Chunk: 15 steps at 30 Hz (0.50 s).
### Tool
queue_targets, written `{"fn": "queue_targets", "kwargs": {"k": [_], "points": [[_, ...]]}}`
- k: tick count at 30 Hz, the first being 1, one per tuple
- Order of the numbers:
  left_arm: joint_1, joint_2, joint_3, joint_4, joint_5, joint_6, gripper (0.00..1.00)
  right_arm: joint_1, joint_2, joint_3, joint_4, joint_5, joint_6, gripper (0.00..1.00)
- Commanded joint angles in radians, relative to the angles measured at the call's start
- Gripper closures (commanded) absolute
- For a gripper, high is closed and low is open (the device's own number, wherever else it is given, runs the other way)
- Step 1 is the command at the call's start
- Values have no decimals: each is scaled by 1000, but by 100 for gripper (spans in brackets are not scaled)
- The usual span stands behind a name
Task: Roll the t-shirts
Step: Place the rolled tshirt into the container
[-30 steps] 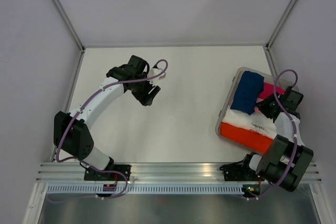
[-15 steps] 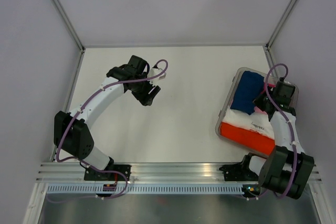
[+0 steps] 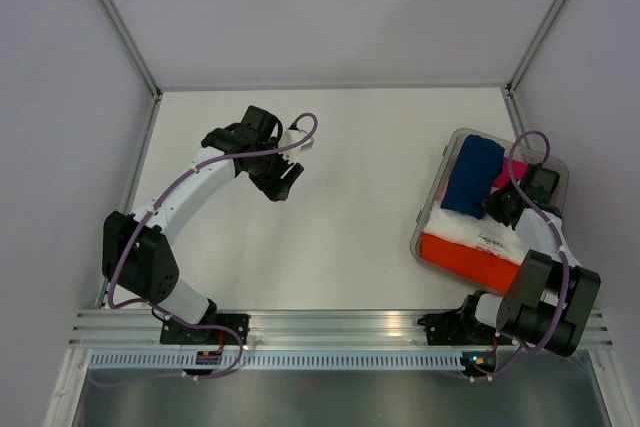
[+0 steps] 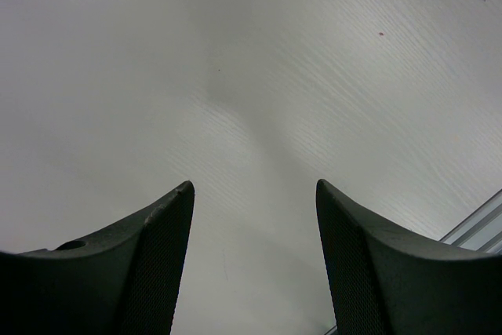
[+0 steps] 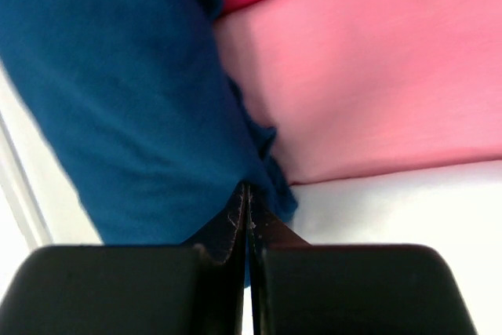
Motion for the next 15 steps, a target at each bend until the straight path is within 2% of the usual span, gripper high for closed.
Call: {"fn": "queue_targets", "kwargs": {"k": [1, 9, 15], "points": [[7, -19, -8, 35, 1, 32, 31, -43, 33, 2, 57, 32, 9, 100], [23, -18, -10, 41, -6, 36, 31, -65, 94, 26, 66, 32, 2, 100], [30, -16, -10, 41, -6, 38, 31, -66, 56, -4, 63, 12, 9, 100]]}}
